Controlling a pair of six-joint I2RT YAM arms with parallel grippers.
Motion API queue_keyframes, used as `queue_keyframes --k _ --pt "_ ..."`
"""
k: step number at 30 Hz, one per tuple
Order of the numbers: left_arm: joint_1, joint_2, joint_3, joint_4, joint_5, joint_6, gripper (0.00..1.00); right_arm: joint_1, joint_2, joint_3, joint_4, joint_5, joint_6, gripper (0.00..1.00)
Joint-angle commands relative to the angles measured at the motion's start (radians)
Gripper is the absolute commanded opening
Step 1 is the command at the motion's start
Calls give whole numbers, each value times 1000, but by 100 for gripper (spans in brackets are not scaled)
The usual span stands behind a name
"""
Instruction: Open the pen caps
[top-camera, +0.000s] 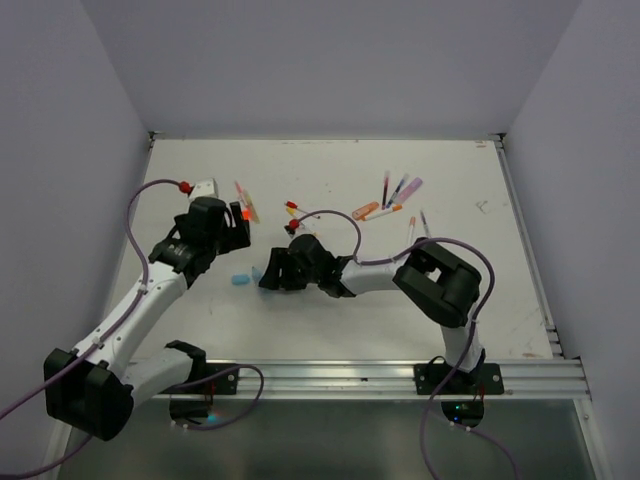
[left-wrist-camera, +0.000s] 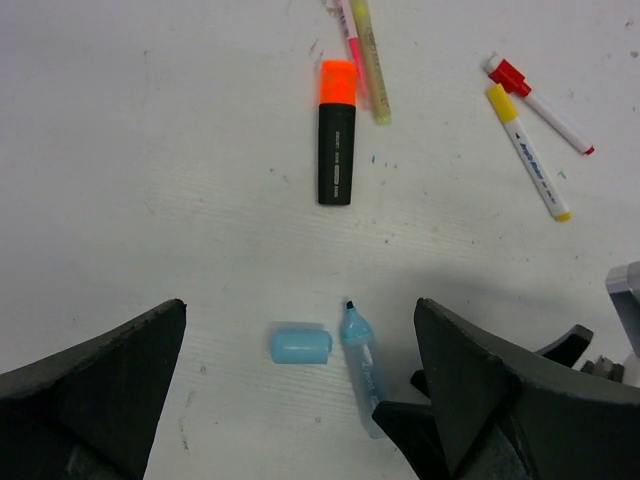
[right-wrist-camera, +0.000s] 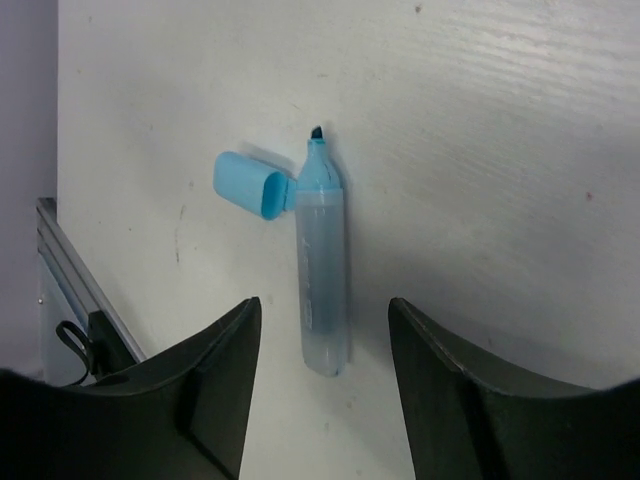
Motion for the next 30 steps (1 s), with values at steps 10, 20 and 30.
queue_keyframes --k 10,20,30 --pt "40 383 124 139 78 -11 95 -1 -415 -122 -298 282 -205 86" --pt "114 644 239 196 145 25 75 -19 -709 -301 -348 439 -274 99" --pt "118 767 285 233 216 26 56 -27 -785 -375 -343 457 -280 98"
